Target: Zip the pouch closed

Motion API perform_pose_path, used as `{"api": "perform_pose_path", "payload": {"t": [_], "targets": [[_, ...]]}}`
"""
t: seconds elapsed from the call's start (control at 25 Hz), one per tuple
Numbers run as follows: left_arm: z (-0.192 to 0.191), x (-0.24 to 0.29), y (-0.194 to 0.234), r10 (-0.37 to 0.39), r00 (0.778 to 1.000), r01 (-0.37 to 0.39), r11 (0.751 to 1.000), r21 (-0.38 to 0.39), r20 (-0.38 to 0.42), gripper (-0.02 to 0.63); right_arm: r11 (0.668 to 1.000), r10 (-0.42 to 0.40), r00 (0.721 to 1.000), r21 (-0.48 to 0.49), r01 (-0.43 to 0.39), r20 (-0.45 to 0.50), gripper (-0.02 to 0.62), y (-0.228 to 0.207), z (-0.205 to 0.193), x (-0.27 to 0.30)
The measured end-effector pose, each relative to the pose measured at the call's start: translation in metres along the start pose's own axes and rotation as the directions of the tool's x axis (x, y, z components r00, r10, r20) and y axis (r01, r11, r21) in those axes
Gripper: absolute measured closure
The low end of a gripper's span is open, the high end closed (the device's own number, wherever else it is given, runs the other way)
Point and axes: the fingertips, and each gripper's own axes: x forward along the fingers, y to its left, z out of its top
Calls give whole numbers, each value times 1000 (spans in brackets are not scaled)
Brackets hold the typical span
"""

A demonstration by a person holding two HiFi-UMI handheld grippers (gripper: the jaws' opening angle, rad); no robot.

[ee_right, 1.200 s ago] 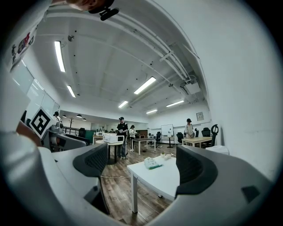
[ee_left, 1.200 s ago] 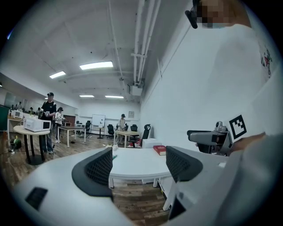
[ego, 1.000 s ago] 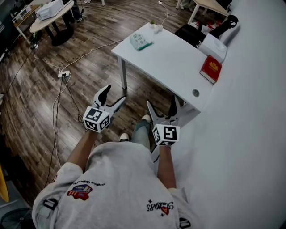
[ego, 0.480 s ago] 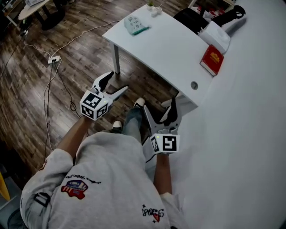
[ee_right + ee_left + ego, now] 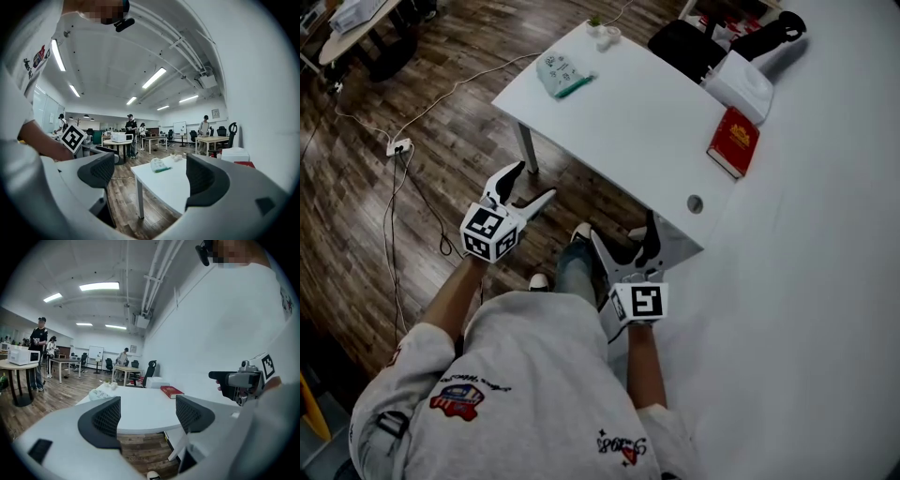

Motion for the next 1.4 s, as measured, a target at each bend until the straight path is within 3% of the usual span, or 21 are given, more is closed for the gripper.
{"api": "perform_pose_path", "payload": {"t": [0.32,0.52,0.68,0.96,1.16,1.4], "targets": [[29,70,59,45,999,-45,999,16,-7,242,999,44,999,2,-44,19,126,-53,10,93],[42,109,87,81,996,-80,997,11,-32,242,999,49,998,1,-49,-30,136,-83,13,134],[55,146,102,101,994,-101,995,4,-46,242,998,60,998,20,-60,24,152,-118,21,165],[83,198,116,120,991,-122,992,-32,-52,242,997,73,997,35,-75,34,169,-171,40,206],[73,220,124,146,984,-153,986,-67,-98,242,995,97,995,32,-98,35,170,-189,41,235],[71,226,129,140,982,-147,988,-42,-126,242,994,74,997,80,-77,38,183,-199,28,248]]}}
